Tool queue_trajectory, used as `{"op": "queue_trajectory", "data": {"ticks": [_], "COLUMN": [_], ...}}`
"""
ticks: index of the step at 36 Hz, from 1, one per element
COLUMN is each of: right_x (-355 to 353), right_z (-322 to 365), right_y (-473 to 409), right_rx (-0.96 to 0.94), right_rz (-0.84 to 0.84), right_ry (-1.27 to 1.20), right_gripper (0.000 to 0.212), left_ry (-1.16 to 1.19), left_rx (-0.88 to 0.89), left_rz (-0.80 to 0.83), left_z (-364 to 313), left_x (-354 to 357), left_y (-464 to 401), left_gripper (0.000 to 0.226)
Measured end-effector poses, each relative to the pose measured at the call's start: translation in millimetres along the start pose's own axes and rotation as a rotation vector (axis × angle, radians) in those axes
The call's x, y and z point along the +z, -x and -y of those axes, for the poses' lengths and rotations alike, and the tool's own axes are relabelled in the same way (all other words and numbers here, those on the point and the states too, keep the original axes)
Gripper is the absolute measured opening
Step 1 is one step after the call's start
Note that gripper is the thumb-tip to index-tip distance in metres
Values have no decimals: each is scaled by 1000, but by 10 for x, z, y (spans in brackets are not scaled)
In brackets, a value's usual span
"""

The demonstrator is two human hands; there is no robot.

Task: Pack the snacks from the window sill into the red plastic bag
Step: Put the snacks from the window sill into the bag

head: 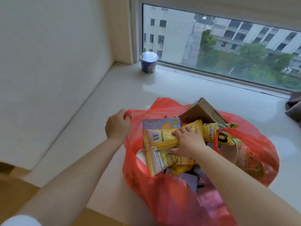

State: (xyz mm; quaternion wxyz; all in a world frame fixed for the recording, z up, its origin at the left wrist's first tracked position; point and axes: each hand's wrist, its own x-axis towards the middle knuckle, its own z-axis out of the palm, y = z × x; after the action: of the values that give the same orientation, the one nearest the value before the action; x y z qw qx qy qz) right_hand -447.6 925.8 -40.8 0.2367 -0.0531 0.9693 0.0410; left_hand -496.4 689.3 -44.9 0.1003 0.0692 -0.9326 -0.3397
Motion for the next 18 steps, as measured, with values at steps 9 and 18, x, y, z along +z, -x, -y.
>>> {"op": "queue_trajectory", "data": {"ticks": [9,18], "right_x": [87,-215], "right_z": [3,-269], "right_y": [219,453], "right_rx": [-27,159], "right_rz": [86,-291], "right_ry": [55,155], "right_gripper": [86,43], "left_ry": [190,809], "left_rx": [-73,-789], "left_rz": [79,486], "left_z": [-492,-508], "left_x": [-296,-186], "left_y": [194,4], "left_gripper": [38,19]}}
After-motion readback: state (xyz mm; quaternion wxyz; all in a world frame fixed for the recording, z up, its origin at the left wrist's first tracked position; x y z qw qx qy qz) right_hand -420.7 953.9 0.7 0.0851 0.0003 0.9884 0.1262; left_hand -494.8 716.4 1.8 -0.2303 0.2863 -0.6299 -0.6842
